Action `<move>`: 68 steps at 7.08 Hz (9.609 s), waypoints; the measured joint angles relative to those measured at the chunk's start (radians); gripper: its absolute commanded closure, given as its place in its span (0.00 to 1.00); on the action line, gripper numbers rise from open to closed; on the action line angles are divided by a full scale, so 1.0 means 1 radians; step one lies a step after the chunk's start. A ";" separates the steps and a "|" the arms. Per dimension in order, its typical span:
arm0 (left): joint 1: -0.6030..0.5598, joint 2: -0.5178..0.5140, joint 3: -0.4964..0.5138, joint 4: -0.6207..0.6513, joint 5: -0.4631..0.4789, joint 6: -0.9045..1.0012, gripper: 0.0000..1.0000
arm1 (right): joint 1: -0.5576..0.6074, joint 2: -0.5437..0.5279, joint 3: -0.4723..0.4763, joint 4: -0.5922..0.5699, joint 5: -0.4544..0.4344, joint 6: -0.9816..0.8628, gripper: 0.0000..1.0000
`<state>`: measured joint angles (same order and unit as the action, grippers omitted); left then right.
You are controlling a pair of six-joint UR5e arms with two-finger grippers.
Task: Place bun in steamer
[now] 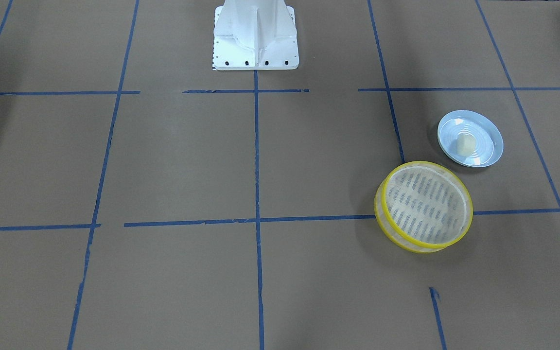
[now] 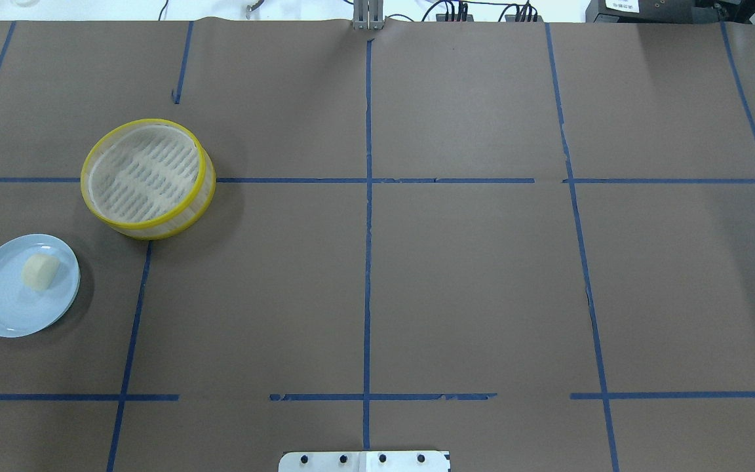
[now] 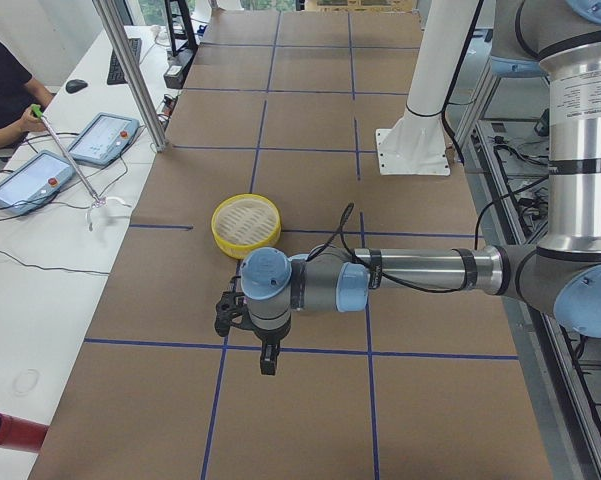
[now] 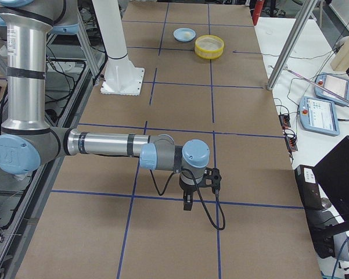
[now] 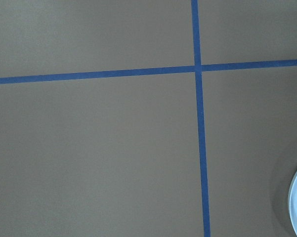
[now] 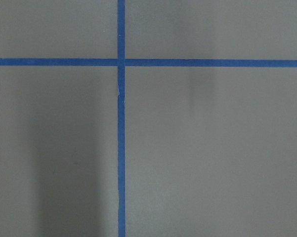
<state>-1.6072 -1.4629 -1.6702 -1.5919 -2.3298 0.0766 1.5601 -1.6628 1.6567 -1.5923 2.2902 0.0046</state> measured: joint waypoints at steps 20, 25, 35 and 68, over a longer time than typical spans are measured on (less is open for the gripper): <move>0.704 0.024 -0.086 -0.618 0.239 -0.873 0.00 | 0.001 0.000 0.000 0.000 0.000 0.000 0.00; 0.741 0.010 -0.040 -0.621 0.248 -0.870 0.00 | 0.001 0.000 0.000 0.000 0.000 0.000 0.00; 0.760 0.012 -0.037 -0.622 0.248 -0.871 0.73 | 0.001 0.000 0.000 0.000 0.000 0.000 0.00; 0.596 -0.438 -0.086 -0.150 0.154 -0.639 0.00 | 0.000 0.000 0.000 0.000 0.000 0.000 0.00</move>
<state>-1.0109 -1.9013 -1.7557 -1.7418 -2.1760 -0.5622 1.5605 -1.6629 1.6567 -1.5923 2.2902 0.0046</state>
